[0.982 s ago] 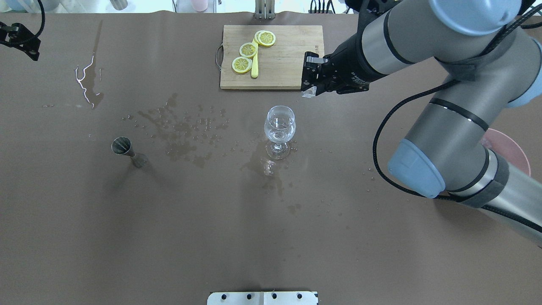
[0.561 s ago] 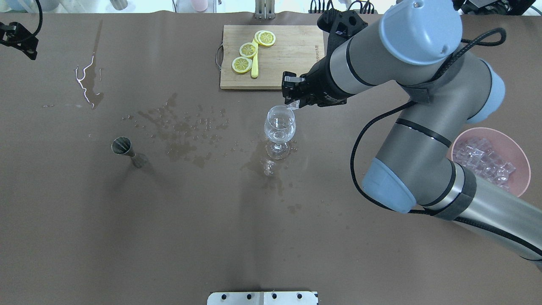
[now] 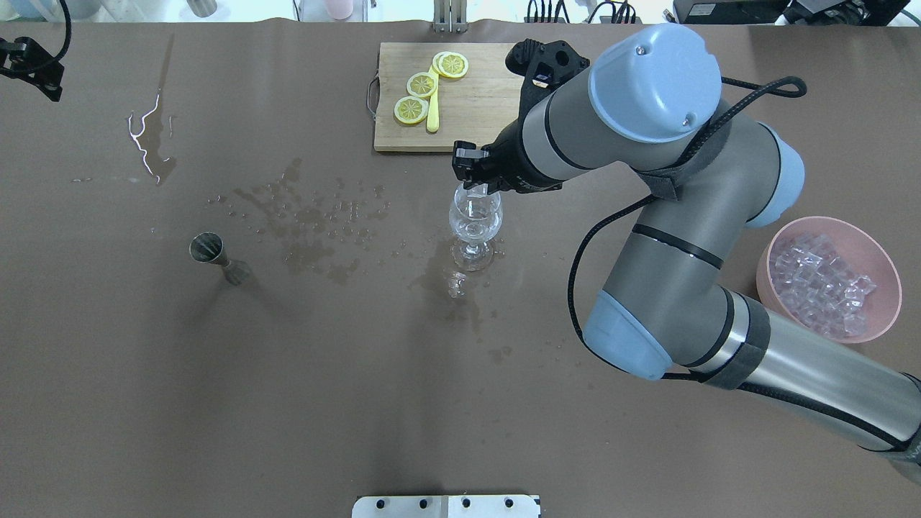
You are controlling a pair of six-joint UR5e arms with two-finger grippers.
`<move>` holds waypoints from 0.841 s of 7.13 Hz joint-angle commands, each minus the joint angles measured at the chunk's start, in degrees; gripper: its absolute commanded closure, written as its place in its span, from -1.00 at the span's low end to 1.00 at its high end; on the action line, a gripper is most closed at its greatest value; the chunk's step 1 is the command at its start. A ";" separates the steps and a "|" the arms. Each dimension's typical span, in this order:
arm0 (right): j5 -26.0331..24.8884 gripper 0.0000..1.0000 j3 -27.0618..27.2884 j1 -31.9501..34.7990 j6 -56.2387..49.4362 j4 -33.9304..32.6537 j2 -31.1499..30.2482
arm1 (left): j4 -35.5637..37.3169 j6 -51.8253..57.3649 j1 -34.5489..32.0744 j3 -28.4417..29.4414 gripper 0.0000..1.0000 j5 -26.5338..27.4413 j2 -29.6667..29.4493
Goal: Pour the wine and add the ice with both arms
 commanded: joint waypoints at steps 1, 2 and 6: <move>-0.10 -0.35 -0.16 0.03 -0.12 0.00 0.37 | -0.02 0.00 0.00 0.26 -0.97 0.00 0.00; -0.01 -0.99 -0.08 0.03 -1.25 0.00 0.55 | -0.02 0.00 0.00 0.26 -0.97 0.00 0.00; 9.17 -1.00 4.98 7.65 -9.21 -8.47 -4.43 | 0.42 0.78 -2.62 0.26 -0.97 -0.09 0.00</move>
